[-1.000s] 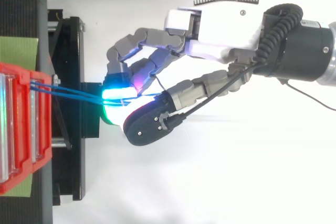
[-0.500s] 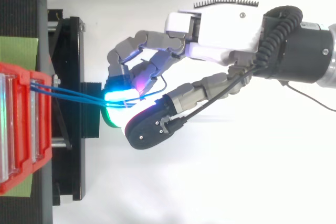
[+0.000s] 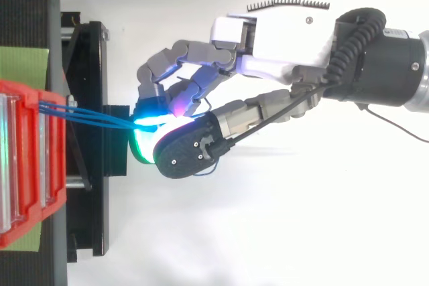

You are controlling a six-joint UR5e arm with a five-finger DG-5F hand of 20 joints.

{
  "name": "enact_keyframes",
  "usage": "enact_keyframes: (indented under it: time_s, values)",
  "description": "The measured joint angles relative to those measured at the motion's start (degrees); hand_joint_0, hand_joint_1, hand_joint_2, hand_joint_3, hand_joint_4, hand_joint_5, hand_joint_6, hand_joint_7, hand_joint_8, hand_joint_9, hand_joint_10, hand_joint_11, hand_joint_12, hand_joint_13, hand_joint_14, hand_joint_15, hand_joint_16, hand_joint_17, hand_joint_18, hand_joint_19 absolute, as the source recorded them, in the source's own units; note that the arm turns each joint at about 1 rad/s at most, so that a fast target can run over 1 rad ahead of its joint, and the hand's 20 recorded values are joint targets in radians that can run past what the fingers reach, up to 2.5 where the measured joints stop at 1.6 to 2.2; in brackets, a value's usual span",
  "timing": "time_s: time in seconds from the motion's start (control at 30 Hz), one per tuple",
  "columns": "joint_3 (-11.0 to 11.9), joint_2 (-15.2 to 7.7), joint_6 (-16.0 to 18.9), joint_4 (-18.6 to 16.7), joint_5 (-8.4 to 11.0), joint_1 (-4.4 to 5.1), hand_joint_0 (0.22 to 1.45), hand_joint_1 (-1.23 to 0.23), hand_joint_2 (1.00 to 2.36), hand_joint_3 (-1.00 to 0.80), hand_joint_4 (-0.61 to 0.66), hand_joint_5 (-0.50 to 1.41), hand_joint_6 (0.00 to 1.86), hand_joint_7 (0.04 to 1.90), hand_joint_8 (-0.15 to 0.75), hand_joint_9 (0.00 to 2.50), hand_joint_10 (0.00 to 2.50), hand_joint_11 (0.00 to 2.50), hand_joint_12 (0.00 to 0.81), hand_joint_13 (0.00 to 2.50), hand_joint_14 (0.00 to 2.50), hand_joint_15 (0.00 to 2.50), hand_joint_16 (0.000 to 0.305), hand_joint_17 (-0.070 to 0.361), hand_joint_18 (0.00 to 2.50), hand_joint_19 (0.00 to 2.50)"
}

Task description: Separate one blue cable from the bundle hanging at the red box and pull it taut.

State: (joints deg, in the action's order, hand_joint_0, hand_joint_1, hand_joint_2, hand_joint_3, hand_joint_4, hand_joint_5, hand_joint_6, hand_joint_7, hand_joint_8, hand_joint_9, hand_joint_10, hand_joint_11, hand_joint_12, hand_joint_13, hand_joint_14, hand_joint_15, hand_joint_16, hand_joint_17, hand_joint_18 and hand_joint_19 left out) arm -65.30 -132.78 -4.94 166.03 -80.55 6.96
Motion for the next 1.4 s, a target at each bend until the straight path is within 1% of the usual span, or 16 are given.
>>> enact_keyframes:
  time_s: [0.1,0.2,0.23,0.33,0.53,0.67,0.8,0.87,0.9,0.93,1.03,1.17,1.2,1.3,1.37,1.4]
  values:
    - [0.0,0.0,0.01,0.0,-0.03,-0.01,0.5,-0.58,1.0,-0.5,0.18,-0.23,0.89,1.19,0.302,0.82,0.02,0.86,0.34,0.61,0.01,0.35,0.044,0.099,0.58,0.39]
    - [0.0,0.01,0.01,0.0,-0.04,-0.03,0.5,-0.52,1.0,-0.5,0.18,-0.23,0.89,1.15,0.304,0.82,0.02,0.86,0.34,0.61,0.01,0.36,0.044,0.1,0.58,0.39]
    - [0.0,0.01,-0.01,0.0,-0.04,-0.04,0.51,-0.47,1.0,-0.5,0.18,-0.23,0.89,1.13,0.302,0.83,0.02,0.86,0.335,0.61,0.01,0.35,0.043,0.098,0.58,0.4]
    - [0.0,0.02,-0.06,0.0,-0.05,-0.09,0.58,-0.45,1.0,-0.5,0.16,-0.23,0.87,1.17,0.286,0.83,0.02,0.85,0.319,0.61,0.01,0.36,0.04,0.09,0.57,0.41]
    - [0.0,0.02,-0.15,0.0,-0.06,-0.17,0.6,-0.59,1.02,-0.27,0.14,-0.23,0.89,1.24,0.289,0.83,0.03,0.87,0.316,0.61,0.01,0.35,0.039,0.089,0.57,0.4]
    - [0.0,0.0,-0.16,0.0,-0.08,-0.18,0.61,-0.69,1.02,-0.21,0.1,-0.23,0.9,1.25,0.287,0.83,0.02,0.87,0.317,0.61,0.01,0.35,0.039,0.089,0.57,0.39]
    - [0.0,-0.01,-0.16,0.0,-0.12,-0.24,0.64,-0.77,1.02,-0.25,0.1,-0.23,0.9,1.27,0.28,0.84,0.02,0.87,0.318,0.61,0.01,0.35,0.041,0.091,0.59,0.4]
    - [0.0,-0.01,-0.16,0.0,-0.13,-0.26,0.67,-0.8,1.02,-0.34,0.12,-0.23,0.9,1.2,0.28,0.84,0.02,0.87,0.318,0.61,0.01,0.35,0.041,0.092,0.6,0.39]
    - [0.0,-0.01,-0.16,0.0,-0.13,-0.26,0.68,-0.81,1.01,-0.4,0.13,-0.22,0.89,1.23,0.281,0.84,0.02,0.87,0.32,0.61,0.01,0.34,0.041,0.092,0.6,0.38]
    - [0.0,-0.01,-0.16,0.0,-0.12,-0.26,0.7,-0.84,1.0,-0.45,0.16,-0.21,0.88,1.32,0.284,0.84,0.02,0.87,0.32,0.61,0.01,0.34,0.041,0.093,0.6,0.37]
    - [0.0,-0.02,-0.2,0.0,-0.03,-0.27,0.72,-0.85,1.0,-0.5,0.18,-0.21,0.88,1.3,0.284,0.85,0.02,0.86,0.318,0.6,0.01,0.34,0.041,0.093,0.6,0.37]
    - [0.0,-0.02,-0.35,-0.11,-0.02,-0.29,0.67,-0.85,1.0,-0.5,0.23,-0.2,0.87,1.29,0.287,0.86,0.02,0.88,0.317,0.6,0.01,0.34,0.042,0.093,0.6,0.37]
    - [0.0,-0.02,-0.38,-0.16,-0.03,-0.3,0.62,-0.82,1.0,-0.5,0.23,-0.2,0.86,1.29,0.289,0.86,0.02,0.88,0.318,0.6,0.01,0.34,0.042,0.094,0.6,0.38]
    - [0.0,-0.02,-0.42,-0.28,-0.03,-0.35,0.55,-0.78,1.0,-0.5,0.21,-0.2,0.87,1.26,0.291,0.87,0.02,0.88,0.329,0.59,0.01,0.35,0.044,0.098,0.59,0.38]
    - [0.0,-0.02,-0.44,-0.34,-0.02,-0.35,0.55,-0.77,1.0,-0.5,0.2,-0.2,0.87,1.21,0.292,0.87,0.02,0.88,0.331,0.59,0.01,0.34,0.044,0.099,0.59,0.38]
    - [0.0,-0.02,-0.44,-0.35,-0.01,-0.35,0.54,-0.72,1.0,-0.5,0.19,-0.21,0.87,1.19,0.294,0.86,0.02,0.88,0.332,0.59,0.01,0.35,0.044,0.099,0.59,0.38]
